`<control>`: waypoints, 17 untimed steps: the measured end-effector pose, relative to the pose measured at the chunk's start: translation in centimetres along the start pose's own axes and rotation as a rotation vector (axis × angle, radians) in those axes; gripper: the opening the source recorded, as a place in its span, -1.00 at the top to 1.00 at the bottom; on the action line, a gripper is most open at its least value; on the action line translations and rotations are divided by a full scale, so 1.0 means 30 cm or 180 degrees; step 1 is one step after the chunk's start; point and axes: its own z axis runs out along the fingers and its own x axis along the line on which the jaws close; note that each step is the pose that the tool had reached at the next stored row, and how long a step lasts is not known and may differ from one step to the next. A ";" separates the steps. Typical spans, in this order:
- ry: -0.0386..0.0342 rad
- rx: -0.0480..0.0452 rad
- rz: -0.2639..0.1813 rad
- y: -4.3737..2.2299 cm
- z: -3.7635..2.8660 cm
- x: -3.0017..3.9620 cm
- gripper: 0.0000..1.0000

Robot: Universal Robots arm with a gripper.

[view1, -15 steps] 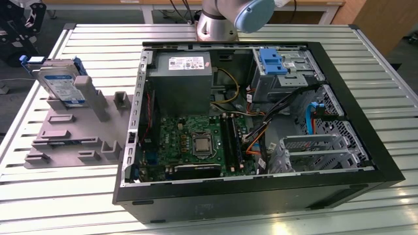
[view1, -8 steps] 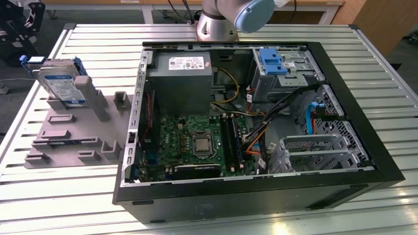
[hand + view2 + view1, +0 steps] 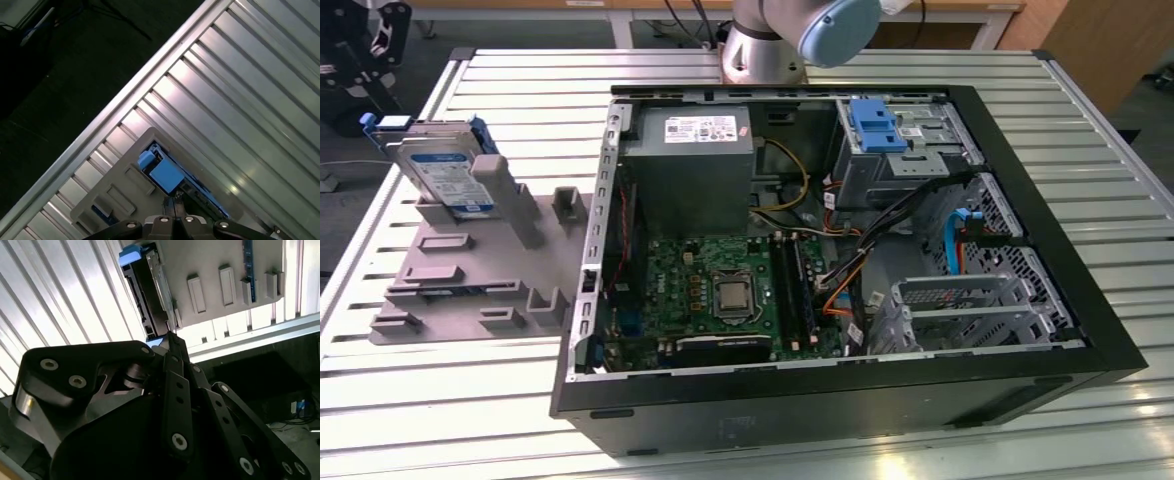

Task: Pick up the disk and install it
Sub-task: 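Pick up the disk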

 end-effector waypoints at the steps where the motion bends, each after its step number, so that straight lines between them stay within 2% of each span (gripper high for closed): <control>1: -0.0001 0.0001 -0.0052 0.000 0.000 0.000 0.79; 6: -0.0019 0.0018 -0.0245 0.000 0.001 0.000 0.79; 13: -0.0019 0.0018 -0.0247 0.000 0.001 0.000 0.79; 17: -0.0027 0.0026 -0.0275 0.000 0.001 0.000 0.79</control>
